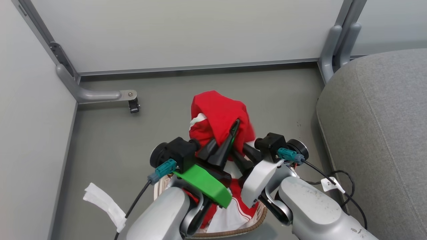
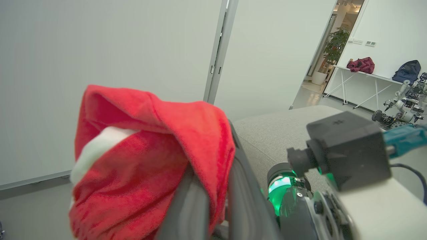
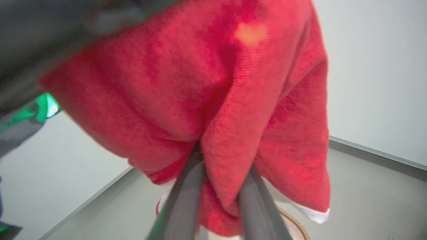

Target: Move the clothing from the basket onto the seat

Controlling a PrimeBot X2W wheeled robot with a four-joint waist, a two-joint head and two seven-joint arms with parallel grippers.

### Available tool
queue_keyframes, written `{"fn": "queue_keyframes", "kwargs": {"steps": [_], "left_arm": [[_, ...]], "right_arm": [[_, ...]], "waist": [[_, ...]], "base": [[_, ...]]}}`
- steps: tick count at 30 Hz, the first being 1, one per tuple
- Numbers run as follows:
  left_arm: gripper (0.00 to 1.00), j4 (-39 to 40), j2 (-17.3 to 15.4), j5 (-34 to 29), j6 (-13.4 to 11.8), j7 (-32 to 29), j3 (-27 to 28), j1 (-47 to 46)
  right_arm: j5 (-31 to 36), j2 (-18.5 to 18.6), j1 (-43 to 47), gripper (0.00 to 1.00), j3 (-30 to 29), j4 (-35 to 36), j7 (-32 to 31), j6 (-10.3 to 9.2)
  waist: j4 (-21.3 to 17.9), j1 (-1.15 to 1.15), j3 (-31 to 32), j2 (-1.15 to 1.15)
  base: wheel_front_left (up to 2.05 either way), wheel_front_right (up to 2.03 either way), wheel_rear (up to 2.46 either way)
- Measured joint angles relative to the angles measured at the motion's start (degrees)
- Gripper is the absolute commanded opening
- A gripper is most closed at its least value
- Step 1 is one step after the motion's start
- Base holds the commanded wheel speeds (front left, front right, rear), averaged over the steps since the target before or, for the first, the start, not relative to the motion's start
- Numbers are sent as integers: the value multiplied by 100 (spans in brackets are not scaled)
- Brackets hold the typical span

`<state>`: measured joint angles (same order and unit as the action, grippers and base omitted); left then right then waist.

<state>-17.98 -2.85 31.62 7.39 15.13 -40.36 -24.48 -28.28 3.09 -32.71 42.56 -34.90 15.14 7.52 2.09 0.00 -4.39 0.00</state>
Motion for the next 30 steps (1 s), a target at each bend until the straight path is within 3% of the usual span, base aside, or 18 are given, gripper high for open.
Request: {"fn": "queue_keyframes", "kwargs": {"steps": [3,4,5,6,15,30], "left_arm": [[0,-114,0,-93,0,0,174,1],[18,-147,-1,-154,0,2,237,5],[48,-175,0,-244,0,3,292,7],[100,-220,0,-371,0,3,356,11],[100,-349,-18,-1012,0,3,681,166],[100,-324,-86,-1150,0,3,668,286]], "right_arm": [[-9,-7,47,0,-127,164,-1,0],[-8,-1,80,0,-202,240,0,0],[-5,4,122,0,-265,308,0,0],[2,19,187,0,-323,368,-1,0],[62,144,547,0,-867,820,-1,-1],[80,177,928,0,-1356,1211,0,0]], "waist": [[-7,0,-18,0],[-27,0,-22,0],[-48,0,-25,0],[-79,0,-30,0],[-607,0,-134,0],[-2195,0,-412,0]], "base": [[0,0,0],[0,0,0],[0,0,0],[0,0,0],[0,0,0],[0,0,0]]}}
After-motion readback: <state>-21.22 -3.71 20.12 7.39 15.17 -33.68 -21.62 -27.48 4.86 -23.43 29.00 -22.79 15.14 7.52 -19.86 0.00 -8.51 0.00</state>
